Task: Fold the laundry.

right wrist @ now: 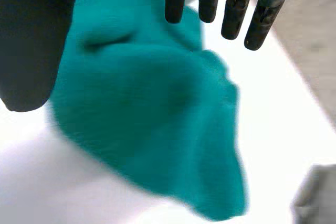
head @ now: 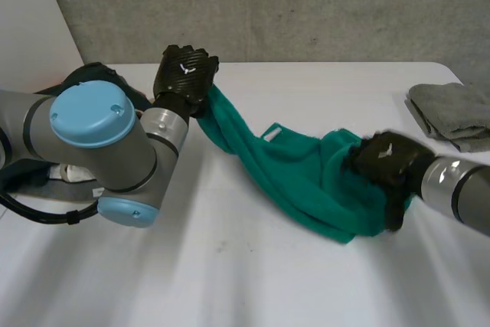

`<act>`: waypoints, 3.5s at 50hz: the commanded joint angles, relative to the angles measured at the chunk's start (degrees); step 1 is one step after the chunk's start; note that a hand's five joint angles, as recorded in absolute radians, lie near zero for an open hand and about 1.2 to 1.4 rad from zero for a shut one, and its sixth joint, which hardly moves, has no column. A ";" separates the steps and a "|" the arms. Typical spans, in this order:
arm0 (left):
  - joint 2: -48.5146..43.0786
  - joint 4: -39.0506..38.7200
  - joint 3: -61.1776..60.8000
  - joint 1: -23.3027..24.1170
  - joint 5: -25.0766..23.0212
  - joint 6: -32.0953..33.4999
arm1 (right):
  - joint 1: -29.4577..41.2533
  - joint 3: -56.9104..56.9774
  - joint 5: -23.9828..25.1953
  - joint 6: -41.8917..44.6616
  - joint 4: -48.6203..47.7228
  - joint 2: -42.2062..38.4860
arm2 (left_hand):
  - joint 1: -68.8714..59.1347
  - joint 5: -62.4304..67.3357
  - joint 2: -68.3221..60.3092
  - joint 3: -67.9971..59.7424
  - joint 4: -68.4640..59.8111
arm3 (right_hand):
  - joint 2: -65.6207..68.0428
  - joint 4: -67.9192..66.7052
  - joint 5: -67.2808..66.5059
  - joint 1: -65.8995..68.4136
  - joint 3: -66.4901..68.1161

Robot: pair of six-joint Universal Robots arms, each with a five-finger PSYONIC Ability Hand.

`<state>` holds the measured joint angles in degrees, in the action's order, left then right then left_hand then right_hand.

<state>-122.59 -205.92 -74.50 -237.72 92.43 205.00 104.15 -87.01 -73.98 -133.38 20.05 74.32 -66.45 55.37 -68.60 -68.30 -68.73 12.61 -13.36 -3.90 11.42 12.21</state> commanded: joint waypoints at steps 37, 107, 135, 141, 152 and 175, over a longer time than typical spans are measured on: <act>10.26 -0.01 -5.48 -0.20 -0.24 0.05 | -0.79 44.56 4.64 -2.40 0.60 -35.40 | -13.55 14.63 -11.40 -11.70 -11.27 | 67.39 -66.64 -66.10 68.58 67.79; -0.72 3.60 -4.27 -4.77 -1.81 3.12 | -8.79 35.23 1.91 9.82 -5.19 -32.31 | -13.55 14.63 -11.40 -11.70 -11.27 | 67.39 -66.64 -66.10 68.58 67.79; 2.43 -20.14 -3.61 -10.04 -8.41 10.07 | -9.49 17.43 -4.08 -15.06 -43.78 -12.10 | -13.55 14.63 -11.40 -11.70 -11.27 | 67.39 -66.64 -66.10 68.58 67.79; 3.05 -19.96 -17.42 -9.87 -8.67 10.16 | -10.90 5.72 1.64 -15.59 -40.36 -10.78 | -13.55 14.63 -11.40 -11.70 -11.27 | 67.39 -66.64 -66.10 68.58 67.79; 4.10 -16.55 -31.92 -6.36 -8.41 10.86 | -14.33 -7.38 4.46 -12.52 -28.06 -9.29 | -13.55 14.63 -11.40 -11.70 -11.27 | 67.39 -66.64 -66.10 68.58 67.79; 17.66 -1.87 -28.96 -9.60 -7.79 -7.75 | -19.25 -13.27 9.21 -10.58 -26.82 -3.22 | 36.56 -35.48 38.71 38.41 38.84 | 67.39 -66.64 -66.10 68.58 67.79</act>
<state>-103.07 -209.92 -106.00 -245.75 84.71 207.86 84.83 -99.61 -65.50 -143.73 -6.75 70.69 -28.55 17.19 -28.33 -28.37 -27.61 67.45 -68.36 -56.60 57.04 67.92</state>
